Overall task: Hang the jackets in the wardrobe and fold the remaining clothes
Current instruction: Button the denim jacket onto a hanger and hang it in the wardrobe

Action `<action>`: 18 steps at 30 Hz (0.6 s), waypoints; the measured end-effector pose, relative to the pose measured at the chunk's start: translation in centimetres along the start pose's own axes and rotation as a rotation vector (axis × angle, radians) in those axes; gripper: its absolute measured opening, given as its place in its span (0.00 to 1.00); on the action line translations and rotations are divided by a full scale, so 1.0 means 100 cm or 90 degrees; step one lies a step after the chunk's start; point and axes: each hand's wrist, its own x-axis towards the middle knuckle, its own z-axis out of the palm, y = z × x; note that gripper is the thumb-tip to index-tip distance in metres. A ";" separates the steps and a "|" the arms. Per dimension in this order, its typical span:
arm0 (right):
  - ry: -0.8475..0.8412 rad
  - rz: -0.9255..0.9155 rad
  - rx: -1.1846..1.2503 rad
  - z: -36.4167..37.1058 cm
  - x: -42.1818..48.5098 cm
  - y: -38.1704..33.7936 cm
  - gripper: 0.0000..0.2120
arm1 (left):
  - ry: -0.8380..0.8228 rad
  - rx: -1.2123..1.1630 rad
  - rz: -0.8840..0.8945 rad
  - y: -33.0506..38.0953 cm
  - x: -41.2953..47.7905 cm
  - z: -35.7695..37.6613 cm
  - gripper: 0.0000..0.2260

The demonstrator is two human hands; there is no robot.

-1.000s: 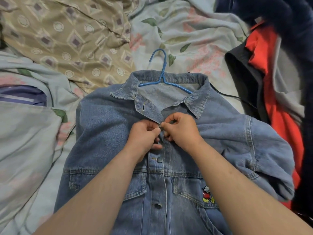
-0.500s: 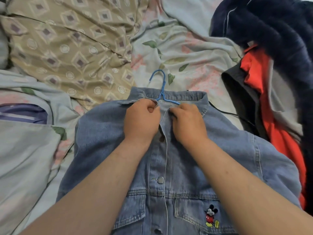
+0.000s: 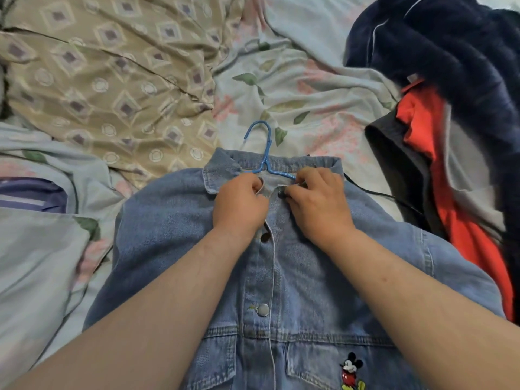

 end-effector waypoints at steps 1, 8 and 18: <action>-0.014 0.013 -0.004 0.002 0.001 0.001 0.05 | -0.013 -0.016 0.002 -0.004 0.000 0.001 0.03; -0.165 0.164 -0.044 0.013 0.020 -0.017 0.11 | 0.000 0.001 -0.005 -0.001 -0.003 0.003 0.09; -0.140 0.178 0.205 -0.007 0.018 -0.010 0.09 | -0.011 -0.139 0.012 0.003 -0.007 0.001 0.08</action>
